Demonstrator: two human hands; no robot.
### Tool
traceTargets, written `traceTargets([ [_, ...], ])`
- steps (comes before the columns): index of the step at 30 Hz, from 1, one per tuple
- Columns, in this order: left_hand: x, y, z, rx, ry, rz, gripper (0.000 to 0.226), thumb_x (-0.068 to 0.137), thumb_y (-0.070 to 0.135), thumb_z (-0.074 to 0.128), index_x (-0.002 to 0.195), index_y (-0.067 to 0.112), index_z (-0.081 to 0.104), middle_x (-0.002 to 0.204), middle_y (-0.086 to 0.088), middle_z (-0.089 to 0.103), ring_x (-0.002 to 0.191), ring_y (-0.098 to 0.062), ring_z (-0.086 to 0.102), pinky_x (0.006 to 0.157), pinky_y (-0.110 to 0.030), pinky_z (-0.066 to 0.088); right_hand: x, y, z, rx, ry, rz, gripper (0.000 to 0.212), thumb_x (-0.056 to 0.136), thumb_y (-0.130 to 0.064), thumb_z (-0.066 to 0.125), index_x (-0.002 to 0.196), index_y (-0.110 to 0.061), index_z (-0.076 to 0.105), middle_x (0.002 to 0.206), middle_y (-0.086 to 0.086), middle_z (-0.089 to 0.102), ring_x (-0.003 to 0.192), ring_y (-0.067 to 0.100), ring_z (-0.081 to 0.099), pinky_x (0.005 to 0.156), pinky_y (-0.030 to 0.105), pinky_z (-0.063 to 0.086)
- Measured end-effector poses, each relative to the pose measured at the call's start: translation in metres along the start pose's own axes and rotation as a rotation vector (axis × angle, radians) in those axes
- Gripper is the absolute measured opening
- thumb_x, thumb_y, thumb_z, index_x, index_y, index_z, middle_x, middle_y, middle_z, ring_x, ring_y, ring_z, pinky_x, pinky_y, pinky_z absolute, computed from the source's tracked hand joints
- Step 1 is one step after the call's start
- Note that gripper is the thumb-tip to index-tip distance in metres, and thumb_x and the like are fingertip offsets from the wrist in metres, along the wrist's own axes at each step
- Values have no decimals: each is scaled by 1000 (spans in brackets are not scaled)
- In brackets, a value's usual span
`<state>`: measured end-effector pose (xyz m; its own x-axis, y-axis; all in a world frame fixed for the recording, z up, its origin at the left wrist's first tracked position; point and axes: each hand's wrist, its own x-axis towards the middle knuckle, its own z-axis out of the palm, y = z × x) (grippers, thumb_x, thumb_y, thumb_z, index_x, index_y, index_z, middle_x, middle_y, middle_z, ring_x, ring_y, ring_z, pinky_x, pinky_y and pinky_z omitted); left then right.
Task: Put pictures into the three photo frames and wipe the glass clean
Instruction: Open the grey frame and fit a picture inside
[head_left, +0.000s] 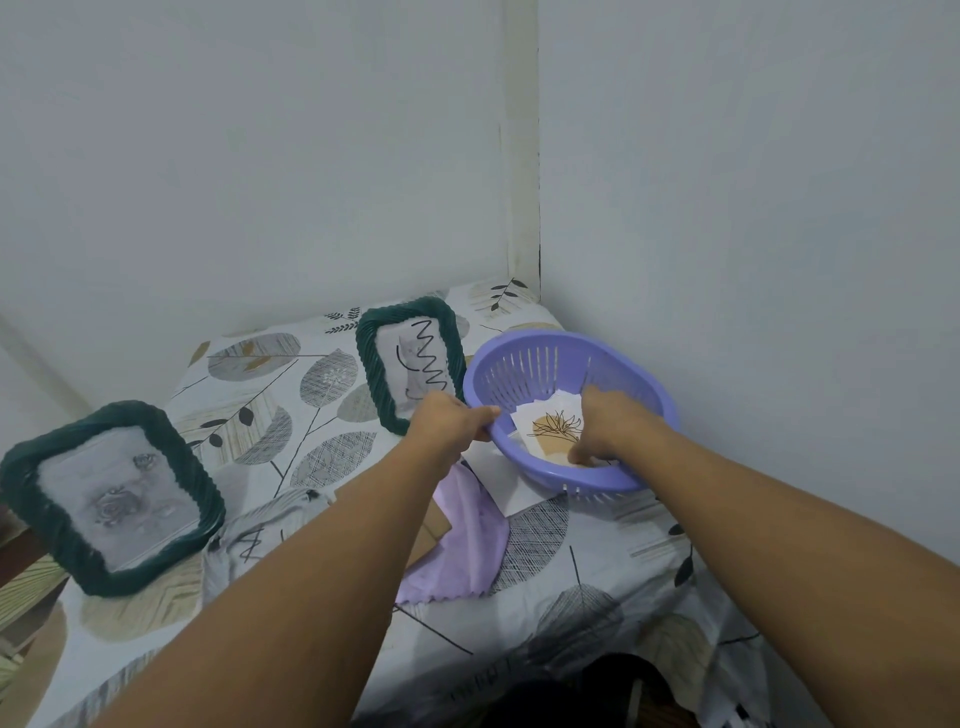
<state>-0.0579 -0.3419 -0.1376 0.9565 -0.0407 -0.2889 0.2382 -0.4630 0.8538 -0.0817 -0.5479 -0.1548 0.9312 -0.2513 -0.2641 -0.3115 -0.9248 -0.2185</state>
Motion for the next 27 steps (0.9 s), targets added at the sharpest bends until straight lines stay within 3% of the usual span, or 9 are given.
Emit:
traceTargets([
  [3, 0, -1, 1, -19, 3, -2, 34, 91, 29, 76, 85, -4, 69, 67, -7, 71, 44, -14, 37, 40, -19, 32, 3, 0, 2, 24, 20, 29, 76, 74, -14, 80, 136, -6, 37, 102, 10, 62, 101, 32, 65, 70, 34, 48],
  [5, 0, -1, 1, -28, -2, -3, 32, 91, 29, 76, 81, 0, 67, 70, -8, 71, 46, -15, 37, 40, -20, 32, 6, 1, 4, 33, 46, 30, 69, 80, -9, 71, 139, -5, 36, 113, 12, 63, 101, 33, 62, 71, 35, 46],
  [8, -2, 0, 0, -42, -7, -7, 31, 91, 27, 76, 79, 1, 65, 70, -9, 72, 47, -15, 36, 39, -20, 31, 10, 3, 5, 11, 60, -4, 30, 86, -5, 58, 115, -11, 53, 110, 9, 62, 94, 31, 58, 73, 35, 49],
  [10, -2, -1, 0, -52, -2, -8, 31, 90, 27, 77, 80, -1, 66, 68, -9, 71, 46, -15, 35, 38, -19, 31, 11, 3, 5, -17, 66, -22, 10, 88, -6, 52, 94, -14, 53, 106, 9, 63, 89, 30, 56, 74, 34, 50],
  [15, -3, 0, 1, -50, 3, -17, 33, 89, 28, 77, 89, -4, 69, 68, -8, 71, 46, -15, 36, 39, -19, 32, 10, 3, 4, -8, 112, 0, 25, 92, -5, 49, 70, -15, 44, 75, 1, 48, 83, 29, 55, 69, 33, 45],
  [19, -4, 1, 2, -55, 24, -20, 35, 89, 28, 77, 91, -5, 69, 69, -9, 71, 44, -14, 38, 39, -18, 32, 6, 0, 2, -5, 156, -2, 28, 91, -3, 48, 67, -15, 43, 79, 6, 51, 81, 31, 55, 67, 33, 46],
  [22, -6, 2, 2, -6, 20, 1, 31, 90, 29, 77, 77, 3, 67, 76, -11, 73, 36, -8, 44, 43, -19, 34, 0, -1, -1, 50, 245, -26, 18, 91, -4, 48, 76, -10, 57, 81, 8, 58, 78, 32, 57, 62, 31, 44],
  [24, -8, 3, 1, 95, 73, 75, 30, 88, 33, 77, 76, 9, 63, 83, -9, 71, 51, -12, 53, 55, -24, 41, -5, -2, -4, 98, 343, -69, 19, 92, -10, 49, 83, -10, 65, 83, 9, 65, 77, 33, 60, 58, 31, 40],
  [27, -15, 7, -2, 197, 250, 244, 38, 90, 46, 71, 106, 13, 62, 97, 0, 66, 90, -23, 61, 82, -35, 50, -17, -8, -10, 178, 454, -160, 25, 93, -19, 48, 74, -11, 63, 77, 7, 65, 76, 34, 60, 59, 36, 44],
])
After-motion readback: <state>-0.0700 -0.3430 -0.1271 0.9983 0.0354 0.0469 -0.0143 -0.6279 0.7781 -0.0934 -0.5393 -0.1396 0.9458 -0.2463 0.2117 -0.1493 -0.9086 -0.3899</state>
